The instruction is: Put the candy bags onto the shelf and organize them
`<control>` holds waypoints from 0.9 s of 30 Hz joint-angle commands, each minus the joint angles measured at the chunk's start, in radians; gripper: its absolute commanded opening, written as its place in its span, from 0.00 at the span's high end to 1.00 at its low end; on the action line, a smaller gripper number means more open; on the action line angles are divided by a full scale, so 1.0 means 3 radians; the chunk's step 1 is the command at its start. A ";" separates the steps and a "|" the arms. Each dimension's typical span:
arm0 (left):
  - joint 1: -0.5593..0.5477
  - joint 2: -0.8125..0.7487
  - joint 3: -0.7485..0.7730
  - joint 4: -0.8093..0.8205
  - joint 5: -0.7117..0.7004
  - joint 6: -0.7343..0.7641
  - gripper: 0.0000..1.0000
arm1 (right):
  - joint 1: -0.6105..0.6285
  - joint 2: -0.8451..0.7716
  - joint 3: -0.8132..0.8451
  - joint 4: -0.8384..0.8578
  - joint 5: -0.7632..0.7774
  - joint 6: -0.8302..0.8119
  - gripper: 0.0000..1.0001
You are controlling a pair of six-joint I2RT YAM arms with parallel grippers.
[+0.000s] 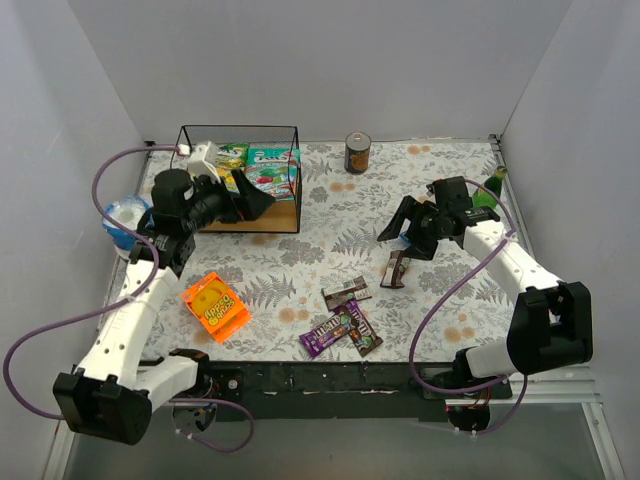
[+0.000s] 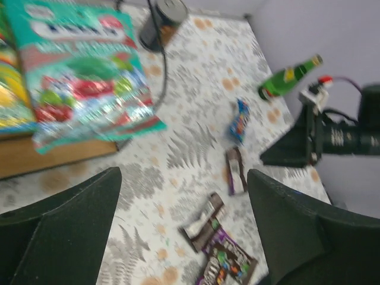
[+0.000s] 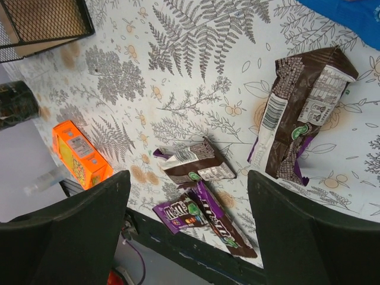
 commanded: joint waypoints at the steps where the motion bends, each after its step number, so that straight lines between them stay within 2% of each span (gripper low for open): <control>1: -0.0275 -0.0210 -0.0612 0.0006 0.0610 -0.0182 0.10 | -0.0005 0.0020 0.0158 -0.0149 -0.0109 -0.0266 0.13; 7: -0.0909 -0.0307 -0.1155 0.0246 0.0411 -0.0351 0.02 | -0.0005 -0.0077 0.0122 -0.0220 -0.0140 -0.0369 0.13; 11: -0.1323 -0.0139 -0.1395 0.0379 0.0253 -0.0371 0.02 | -0.0005 -0.0113 0.0066 -0.0236 -0.0201 -0.0384 0.12; 16: -0.1824 0.0224 -0.1401 0.0456 0.0144 -0.0244 0.02 | -0.0005 -0.0189 -0.0001 -0.0241 -0.0262 -0.0395 0.09; 19: -0.1983 0.0489 -0.1370 0.0466 -0.0003 -0.0314 0.02 | -0.0010 -0.0210 -0.0036 -0.0246 -0.0273 -0.0395 0.09; 23: -0.2142 0.0817 -0.1340 0.0461 -0.0193 -0.0407 0.17 | -0.0005 -0.0251 -0.0108 -0.0221 -0.0293 -0.0364 0.09; 27: -0.2214 0.0889 -0.1396 0.0472 -0.0244 -0.0402 0.27 | -0.0005 -0.0287 -0.0139 -0.0205 -0.0329 -0.0349 0.09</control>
